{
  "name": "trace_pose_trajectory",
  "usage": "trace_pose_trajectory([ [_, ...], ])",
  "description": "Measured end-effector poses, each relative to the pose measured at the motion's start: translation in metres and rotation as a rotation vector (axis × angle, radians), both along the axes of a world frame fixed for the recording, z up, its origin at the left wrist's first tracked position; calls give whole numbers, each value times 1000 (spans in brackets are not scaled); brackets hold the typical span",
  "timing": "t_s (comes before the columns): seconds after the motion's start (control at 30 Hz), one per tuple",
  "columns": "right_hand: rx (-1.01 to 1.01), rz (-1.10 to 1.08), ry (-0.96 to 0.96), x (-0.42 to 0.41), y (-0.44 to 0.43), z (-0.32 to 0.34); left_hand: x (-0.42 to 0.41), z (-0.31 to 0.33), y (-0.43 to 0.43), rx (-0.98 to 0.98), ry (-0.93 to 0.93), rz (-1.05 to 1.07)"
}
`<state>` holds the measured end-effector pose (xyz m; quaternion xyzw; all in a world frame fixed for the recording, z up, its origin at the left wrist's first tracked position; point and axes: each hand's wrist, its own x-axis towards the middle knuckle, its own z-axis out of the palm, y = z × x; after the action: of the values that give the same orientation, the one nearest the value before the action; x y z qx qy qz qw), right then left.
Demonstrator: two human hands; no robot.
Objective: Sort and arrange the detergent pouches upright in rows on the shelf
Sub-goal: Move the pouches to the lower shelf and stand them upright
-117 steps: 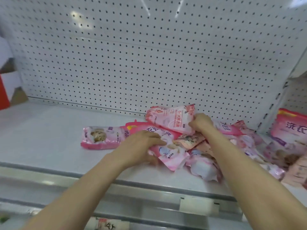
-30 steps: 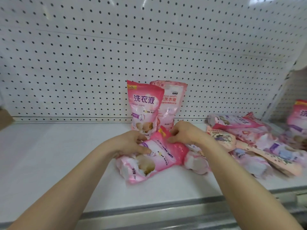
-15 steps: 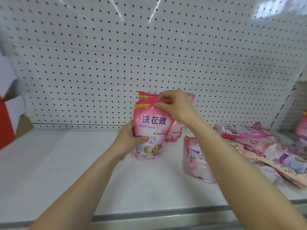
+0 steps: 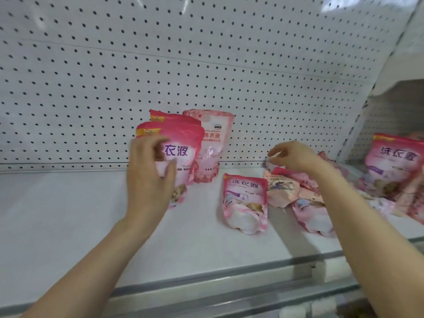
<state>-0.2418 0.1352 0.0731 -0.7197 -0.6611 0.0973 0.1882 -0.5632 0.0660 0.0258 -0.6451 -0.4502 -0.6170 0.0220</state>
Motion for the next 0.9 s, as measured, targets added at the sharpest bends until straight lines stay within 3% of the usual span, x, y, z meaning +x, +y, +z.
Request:
trace_pose_trajectory([
  [0.07,-126,38,-102,8,3,-14,31,0,8,-168,182,-150],
  [0.13,-249,86,-228,14,7,-28,62,-5,22,-456,321,-260],
  [0.23,-337,163,-370,29,6,-39,104,-23,45,-867,487,-267],
  [0.3,-383,251,-386,42,4,-36,125,-31,58,-985,505,-229],
  [0.4,-313,268,-284,69,10,-26,139,-35,70,-1066,353,-181],
  [0.5,-58,-15,-146,113,41,-22,141,-37,75,-1077,146,-189],
  [0.63,-214,-292,-287,164,79,-28,141,-41,69,-1033,-131,-260],
  [0.77,-295,-184,-415,208,120,-56,147,-35,54,-976,-373,-306],
  [0.9,-260,-252,-181,248,157,-80,158,-28,45,-996,-412,-241],
])
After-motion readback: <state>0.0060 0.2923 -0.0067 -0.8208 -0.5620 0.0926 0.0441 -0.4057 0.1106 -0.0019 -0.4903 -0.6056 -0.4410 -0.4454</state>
